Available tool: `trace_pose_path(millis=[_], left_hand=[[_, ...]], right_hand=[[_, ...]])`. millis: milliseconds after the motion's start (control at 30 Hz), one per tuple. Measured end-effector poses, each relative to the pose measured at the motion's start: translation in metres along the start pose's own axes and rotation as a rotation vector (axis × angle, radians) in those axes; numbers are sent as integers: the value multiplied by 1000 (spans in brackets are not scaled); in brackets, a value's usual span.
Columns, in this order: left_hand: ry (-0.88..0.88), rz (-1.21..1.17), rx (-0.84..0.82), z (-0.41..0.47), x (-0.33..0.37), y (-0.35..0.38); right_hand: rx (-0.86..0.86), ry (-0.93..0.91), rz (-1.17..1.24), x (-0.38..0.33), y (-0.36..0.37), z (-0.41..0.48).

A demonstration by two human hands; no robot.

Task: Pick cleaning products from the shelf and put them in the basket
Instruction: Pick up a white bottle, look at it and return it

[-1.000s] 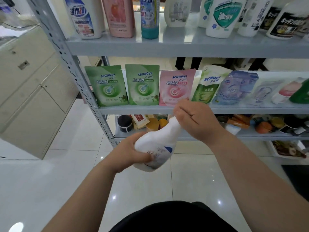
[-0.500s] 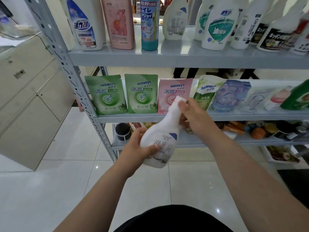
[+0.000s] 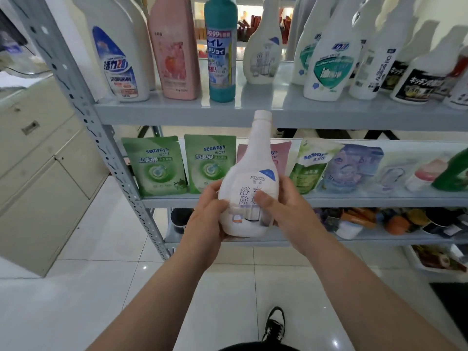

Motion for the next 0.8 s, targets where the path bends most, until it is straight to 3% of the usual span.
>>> trace_pose_path(millis=[200, 333, 400, 467, 533, 567, 700, 800], left_hand=[[182, 243, 28, 38, 58, 46], [436, 447, 44, 72, 121, 75], [595, 713, 182, 88, 146, 73], [738, 1219, 276, 104, 157, 80], [798, 1640, 244, 123, 147, 91], [786, 1739, 227, 131, 140, 92], [752, 1882, 258, 154, 121, 90], [824, 1903, 308, 159, 116, 90]], right_hand=[[30, -82, 92, -41, -31, 59], [65, -232, 106, -86, -51, 112], [66, -314, 100, -111, -58, 139], [64, -380, 65, -132, -63, 166], [66, -419, 22, -145, -65, 192], [76, -426, 8, -148, -67, 205], [114, -417, -43, -147, -71, 248], [137, -405, -47, -145, -73, 265]])
Point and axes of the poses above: each hand's wrist, its own z-axis towards the middle knuckle, its own y-axis out of the palm, x = y × z, the point moved 10 cm from there along z, towards the middle knuckle, and after that the axes turned 7 degrees about x, right-handed, at the moved point
